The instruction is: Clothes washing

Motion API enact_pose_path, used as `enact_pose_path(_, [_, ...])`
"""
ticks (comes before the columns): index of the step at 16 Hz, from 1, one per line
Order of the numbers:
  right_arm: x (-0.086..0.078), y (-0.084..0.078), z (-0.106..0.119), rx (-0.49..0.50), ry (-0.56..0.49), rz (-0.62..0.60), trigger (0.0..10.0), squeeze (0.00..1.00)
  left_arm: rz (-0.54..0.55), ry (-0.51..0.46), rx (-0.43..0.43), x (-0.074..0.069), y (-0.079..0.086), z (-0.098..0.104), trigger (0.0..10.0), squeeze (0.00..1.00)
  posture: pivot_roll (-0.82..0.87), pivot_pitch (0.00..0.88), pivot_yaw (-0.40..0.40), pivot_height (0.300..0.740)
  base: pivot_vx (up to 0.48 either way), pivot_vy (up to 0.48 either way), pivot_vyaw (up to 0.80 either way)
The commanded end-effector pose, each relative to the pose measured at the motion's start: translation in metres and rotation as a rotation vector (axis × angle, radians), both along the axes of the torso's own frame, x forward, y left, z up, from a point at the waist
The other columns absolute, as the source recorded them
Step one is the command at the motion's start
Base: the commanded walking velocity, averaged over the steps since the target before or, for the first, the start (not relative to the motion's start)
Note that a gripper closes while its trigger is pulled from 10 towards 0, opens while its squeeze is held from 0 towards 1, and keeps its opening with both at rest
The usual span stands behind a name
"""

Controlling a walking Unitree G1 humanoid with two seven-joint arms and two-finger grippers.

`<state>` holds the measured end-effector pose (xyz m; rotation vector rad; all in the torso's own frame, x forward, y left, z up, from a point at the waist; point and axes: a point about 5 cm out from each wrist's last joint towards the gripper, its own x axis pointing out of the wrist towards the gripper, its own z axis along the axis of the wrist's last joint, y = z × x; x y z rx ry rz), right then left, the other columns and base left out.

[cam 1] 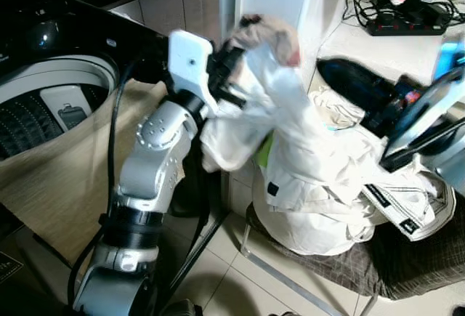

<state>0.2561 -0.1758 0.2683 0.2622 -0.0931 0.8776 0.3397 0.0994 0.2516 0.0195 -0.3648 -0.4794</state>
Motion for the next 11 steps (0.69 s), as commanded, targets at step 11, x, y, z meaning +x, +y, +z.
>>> enact_pose_path(11, [0.006, 0.037, 0.005, -0.073, -0.116, -0.044, 10.0, 0.00, 0.742, -0.337, 0.579, 0.031, 0.175, 0.177, 0.0, 0.00, -0.07, 0.000, 0.047, 0.740, 0.000, 0.000, 0.00])
